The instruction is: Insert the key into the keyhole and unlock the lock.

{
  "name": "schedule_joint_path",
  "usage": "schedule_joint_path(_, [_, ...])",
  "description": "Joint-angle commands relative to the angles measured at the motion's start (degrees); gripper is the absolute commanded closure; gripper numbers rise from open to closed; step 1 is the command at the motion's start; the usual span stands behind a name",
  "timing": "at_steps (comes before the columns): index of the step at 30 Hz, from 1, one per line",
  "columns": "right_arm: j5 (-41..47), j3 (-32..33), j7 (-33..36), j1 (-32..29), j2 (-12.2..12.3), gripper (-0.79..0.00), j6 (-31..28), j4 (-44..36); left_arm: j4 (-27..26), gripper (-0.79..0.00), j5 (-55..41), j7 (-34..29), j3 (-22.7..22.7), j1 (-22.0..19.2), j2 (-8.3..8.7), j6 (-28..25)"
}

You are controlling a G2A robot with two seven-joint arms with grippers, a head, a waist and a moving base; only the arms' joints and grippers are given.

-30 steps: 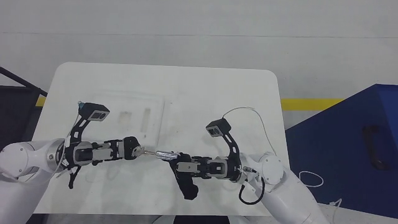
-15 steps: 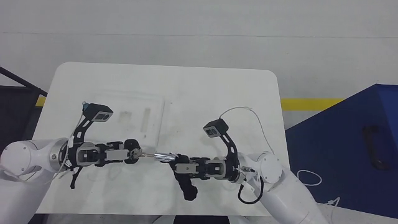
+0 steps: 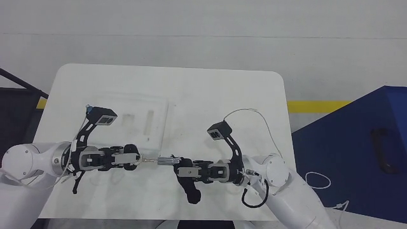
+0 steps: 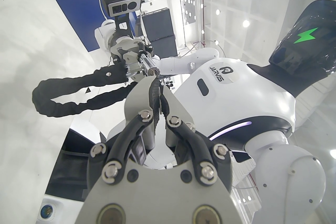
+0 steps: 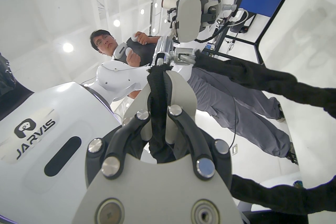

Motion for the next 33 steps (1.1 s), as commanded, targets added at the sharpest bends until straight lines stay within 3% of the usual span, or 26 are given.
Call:
schedule_joint_path(1, [-0.2,-0.1,-0.2,-0.1,0.0,0.0,0.1,-0.4,0.0,0.0,0.2,-0.1,-0.1,0.0,-0.11,0.2])
schedule_joint_path(33, [-9.1,4.0,2.0,-0.3,1.5,0.0,2.7,-4.5,-1.1,0.0,6.1,-0.9,-0.1,-0.2,-1.67,2.7])
